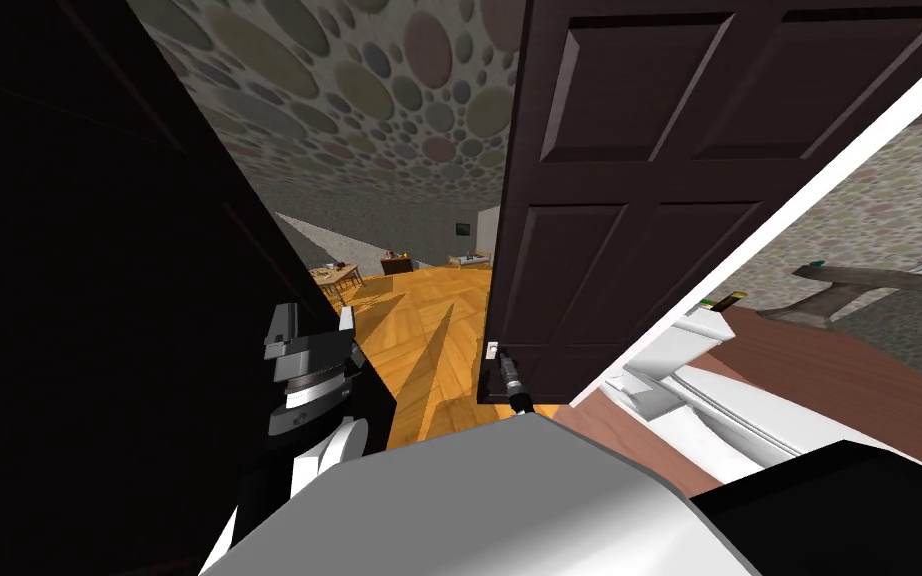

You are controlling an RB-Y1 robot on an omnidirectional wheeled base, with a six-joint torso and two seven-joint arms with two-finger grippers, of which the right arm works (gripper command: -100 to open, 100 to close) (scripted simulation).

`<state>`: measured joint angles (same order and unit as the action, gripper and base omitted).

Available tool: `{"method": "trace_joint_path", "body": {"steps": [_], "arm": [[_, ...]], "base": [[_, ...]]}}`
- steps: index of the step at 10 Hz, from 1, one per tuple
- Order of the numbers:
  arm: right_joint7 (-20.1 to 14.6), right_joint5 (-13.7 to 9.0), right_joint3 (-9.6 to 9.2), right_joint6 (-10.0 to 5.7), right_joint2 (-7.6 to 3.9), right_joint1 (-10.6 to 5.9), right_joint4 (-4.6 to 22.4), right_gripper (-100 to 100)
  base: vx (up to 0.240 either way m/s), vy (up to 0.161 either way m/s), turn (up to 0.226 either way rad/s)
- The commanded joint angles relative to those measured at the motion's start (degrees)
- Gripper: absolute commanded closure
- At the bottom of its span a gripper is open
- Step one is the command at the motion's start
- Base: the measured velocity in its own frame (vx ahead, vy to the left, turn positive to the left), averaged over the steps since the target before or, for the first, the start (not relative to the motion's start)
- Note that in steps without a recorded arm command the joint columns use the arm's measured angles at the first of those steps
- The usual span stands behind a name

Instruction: Push the door open

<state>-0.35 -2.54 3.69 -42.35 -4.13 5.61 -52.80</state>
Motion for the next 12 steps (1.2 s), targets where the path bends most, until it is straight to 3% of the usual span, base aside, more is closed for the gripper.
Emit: {"method": "trace_joint_path", "body": {"steps": [1, 4, 5, 9, 12], "arm": [[0.1, 0.0, -0.18, 0.12, 0.46, 0.25, -0.3, -100], [0.4, -0.1, -0.49, 0.42, 2.15, 0.83, -1.2, -100], [0.1, -0.1, -0.46, 0.59, 1.55, 0.93, -1.5, -100], [0.4, -0.3, -0.05, -0.60, 0.99, 1.10, -0.8, -100], [0.6, -0.4, 0.28, -1.59, 1.47, 1.17, -0.2, -100]], "base": [[-0.213, 0.081, -0.043], [-0.227, 0.086, -0.055], [-0.101, 0.054, -0.020], [0.176, -0.009, 0.025], [0.224, -0.014, 0.028]]}}
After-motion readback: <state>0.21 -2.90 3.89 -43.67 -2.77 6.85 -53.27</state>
